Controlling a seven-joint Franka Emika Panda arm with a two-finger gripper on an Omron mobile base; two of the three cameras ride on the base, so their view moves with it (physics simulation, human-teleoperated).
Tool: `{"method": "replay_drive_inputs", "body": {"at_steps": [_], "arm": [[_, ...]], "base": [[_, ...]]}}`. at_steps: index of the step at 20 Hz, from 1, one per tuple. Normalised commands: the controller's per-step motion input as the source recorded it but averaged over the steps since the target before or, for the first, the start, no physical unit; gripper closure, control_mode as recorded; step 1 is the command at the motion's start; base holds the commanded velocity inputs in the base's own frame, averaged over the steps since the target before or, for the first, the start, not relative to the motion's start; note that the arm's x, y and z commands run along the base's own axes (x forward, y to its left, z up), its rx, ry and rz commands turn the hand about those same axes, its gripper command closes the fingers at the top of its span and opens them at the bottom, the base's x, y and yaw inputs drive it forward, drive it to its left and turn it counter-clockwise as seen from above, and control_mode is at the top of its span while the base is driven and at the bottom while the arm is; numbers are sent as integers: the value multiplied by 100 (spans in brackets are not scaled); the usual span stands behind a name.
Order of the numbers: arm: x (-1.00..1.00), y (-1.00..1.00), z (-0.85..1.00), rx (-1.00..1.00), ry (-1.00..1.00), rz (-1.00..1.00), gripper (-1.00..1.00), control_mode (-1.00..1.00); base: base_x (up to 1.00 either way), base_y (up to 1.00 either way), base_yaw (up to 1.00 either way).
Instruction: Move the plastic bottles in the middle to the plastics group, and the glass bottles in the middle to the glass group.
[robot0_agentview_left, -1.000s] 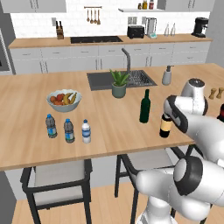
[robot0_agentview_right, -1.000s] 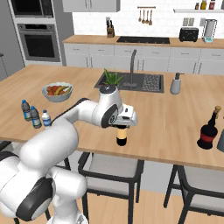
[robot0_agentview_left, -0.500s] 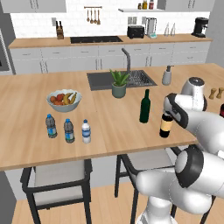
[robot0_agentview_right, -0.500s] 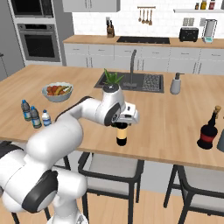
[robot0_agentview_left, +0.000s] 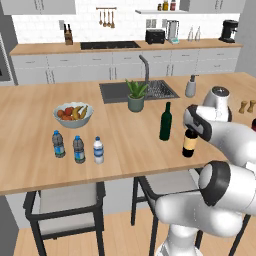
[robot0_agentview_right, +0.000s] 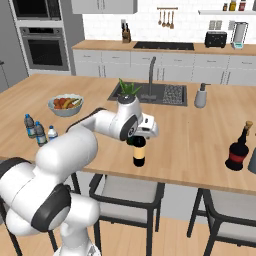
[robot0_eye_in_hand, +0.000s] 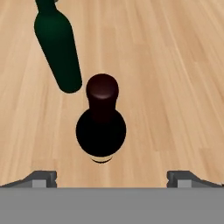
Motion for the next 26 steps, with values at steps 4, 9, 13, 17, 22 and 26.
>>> {"method": "replay_drive_inputs", "body": {"at_steps": [4, 9, 13, 17, 22, 26], "arm": [[1, 1, -1, 0, -5, 0, -100, -100], [0, 4, -2, 0, -3, 0, -100, -100], [0, 13, 0, 0, -4, 0, -100, -100], [3, 8, -1, 0, 0, 0, -100, -100], [19, 0, -8, 0, 0, 0, -100, -100], [33, 0, -7, 0, 0, 0, -100, -100]], "base": [[0, 0, 0], [0, 0, 0], [0, 0, 0], [0, 0, 0], [0, 0, 0], [0, 0, 0]]}}
